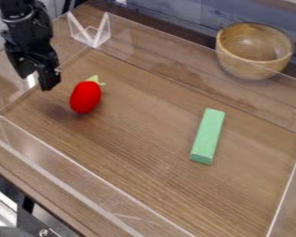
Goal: Move the red object to the right side of the table
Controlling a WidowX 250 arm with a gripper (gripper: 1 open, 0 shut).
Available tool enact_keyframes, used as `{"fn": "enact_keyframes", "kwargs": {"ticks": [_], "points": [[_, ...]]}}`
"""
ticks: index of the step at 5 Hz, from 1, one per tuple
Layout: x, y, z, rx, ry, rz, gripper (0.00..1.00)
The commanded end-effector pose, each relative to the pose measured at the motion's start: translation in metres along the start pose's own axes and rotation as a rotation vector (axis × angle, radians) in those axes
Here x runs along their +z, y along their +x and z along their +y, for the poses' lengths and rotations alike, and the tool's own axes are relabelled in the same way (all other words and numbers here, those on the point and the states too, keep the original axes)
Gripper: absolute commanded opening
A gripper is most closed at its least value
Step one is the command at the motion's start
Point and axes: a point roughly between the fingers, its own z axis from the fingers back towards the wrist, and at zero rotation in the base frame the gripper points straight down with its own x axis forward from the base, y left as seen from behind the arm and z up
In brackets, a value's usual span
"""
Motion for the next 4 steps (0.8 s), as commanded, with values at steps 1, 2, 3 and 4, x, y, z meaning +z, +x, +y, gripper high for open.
{"fn": "enact_keyframes", "kwargs": {"ticks": [1,2,3,4], "points": [[0.012,0.016,-0.002,0.006,0.024,-0.044,1.0],[0.012,0.023,-0.009,0.01,0.017,-0.052,1.0],[0.012,0.028,-0.015,0.016,0.011,-0.06,1.0],[0.011,0.032,-0.021,0.019,0.003,-0.065,1.0]]}}
